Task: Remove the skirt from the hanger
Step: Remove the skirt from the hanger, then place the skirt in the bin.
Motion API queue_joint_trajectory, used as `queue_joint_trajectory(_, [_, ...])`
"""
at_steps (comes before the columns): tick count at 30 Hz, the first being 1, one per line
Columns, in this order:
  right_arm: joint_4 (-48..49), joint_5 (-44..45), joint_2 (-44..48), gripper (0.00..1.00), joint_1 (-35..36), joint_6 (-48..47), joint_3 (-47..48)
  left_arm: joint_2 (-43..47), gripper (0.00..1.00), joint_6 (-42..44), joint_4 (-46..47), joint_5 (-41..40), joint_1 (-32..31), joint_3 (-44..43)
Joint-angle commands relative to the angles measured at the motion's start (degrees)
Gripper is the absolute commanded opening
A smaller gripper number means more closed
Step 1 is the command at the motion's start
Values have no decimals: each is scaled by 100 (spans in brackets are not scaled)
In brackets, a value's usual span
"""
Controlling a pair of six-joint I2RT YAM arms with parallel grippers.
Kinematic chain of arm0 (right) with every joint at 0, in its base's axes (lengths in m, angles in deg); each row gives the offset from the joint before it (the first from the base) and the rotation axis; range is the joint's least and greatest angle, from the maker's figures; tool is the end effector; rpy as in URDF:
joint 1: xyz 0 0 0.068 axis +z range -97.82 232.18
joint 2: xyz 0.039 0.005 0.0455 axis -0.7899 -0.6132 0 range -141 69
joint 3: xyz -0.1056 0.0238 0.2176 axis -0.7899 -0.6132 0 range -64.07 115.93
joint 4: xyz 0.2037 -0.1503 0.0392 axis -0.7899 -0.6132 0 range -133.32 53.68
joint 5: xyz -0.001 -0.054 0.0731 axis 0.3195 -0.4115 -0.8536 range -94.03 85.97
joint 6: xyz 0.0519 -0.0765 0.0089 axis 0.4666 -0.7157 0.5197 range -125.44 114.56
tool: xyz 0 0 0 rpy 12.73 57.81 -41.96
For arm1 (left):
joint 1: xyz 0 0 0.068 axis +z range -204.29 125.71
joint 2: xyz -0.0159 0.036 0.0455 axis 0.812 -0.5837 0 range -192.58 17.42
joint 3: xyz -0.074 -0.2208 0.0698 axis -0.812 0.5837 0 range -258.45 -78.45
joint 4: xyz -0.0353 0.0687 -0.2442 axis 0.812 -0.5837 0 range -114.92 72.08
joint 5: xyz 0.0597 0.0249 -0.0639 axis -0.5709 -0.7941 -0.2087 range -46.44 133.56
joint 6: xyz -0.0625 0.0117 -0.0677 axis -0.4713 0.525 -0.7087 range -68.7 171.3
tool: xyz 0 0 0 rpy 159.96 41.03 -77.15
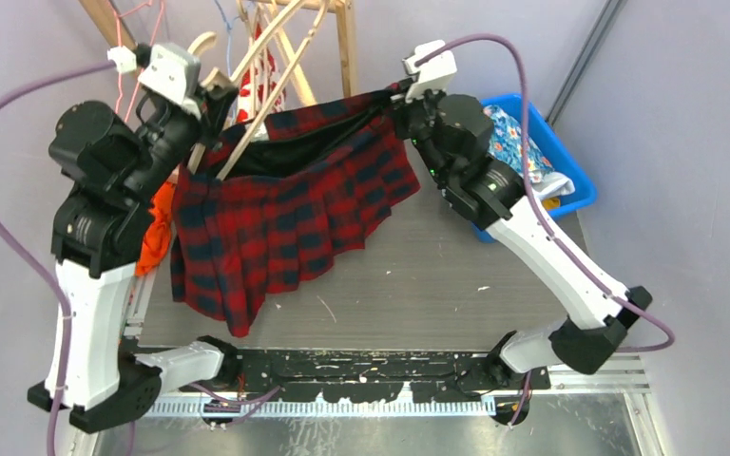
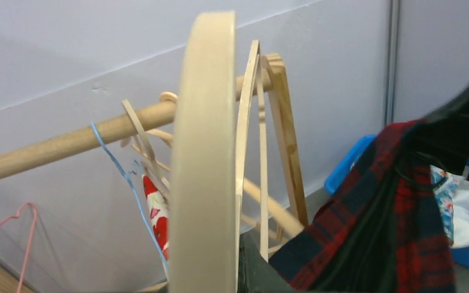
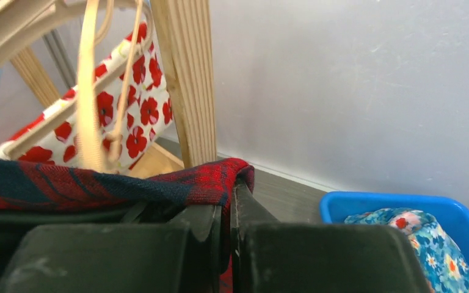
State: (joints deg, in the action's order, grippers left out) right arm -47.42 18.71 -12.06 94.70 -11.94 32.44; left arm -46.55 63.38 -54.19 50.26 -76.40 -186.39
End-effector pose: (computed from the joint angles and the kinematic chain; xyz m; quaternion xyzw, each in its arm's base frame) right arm 0.2792 0.2120 0.4768 -0.1449 0.6663 0.0948 0.7253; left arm 0.1851 -0.0858 0.5534 0.2352 0.6150 -0.1040 0.7454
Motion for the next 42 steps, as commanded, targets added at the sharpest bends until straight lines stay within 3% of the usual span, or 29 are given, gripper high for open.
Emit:
queue_joint_trajectory(1, [403,229,687,1,-10,495,-27,-287,0,-318,1646,-258,-1,-565])
queue_joint_trajectory(4, [232,62,811,1,64,823,-268,-391,0,-551,2292,-47,6,-580])
queue_joint_trajectory(7, [144,270,882,1,360,714,-430,-478,0,-571,2202,31,-20,-851])
queue_joint_trajectory(11, [182,624,1092,1,502,304,-305,-48,0,-182,2007,-285,-22,-572])
queue_joint_trajectory(15, [241,1239,993,1,502,-855,377,365,0,338,1328,-570,-22,-427])
queue_joint_trajectory(19, [697,1753,336,1,387,-2267,1782,826,0,601,772,-1104,-24,-27])
queue_joint_trajectory(25, [559,1569,-1270,1,-738,-2325,4694,1167,0,676,14,-1994,-18,202])
queue_joint_trajectory(30, [1342,1515,-1742,1,-1596,-2424,5217,1268,0,687,-290,-2210,-22,122])
queue_joint_trajectory(42, [1616,1371,-2558,1,-3496,-656,5411,1379,0,699,-749,-2360,-22,185])
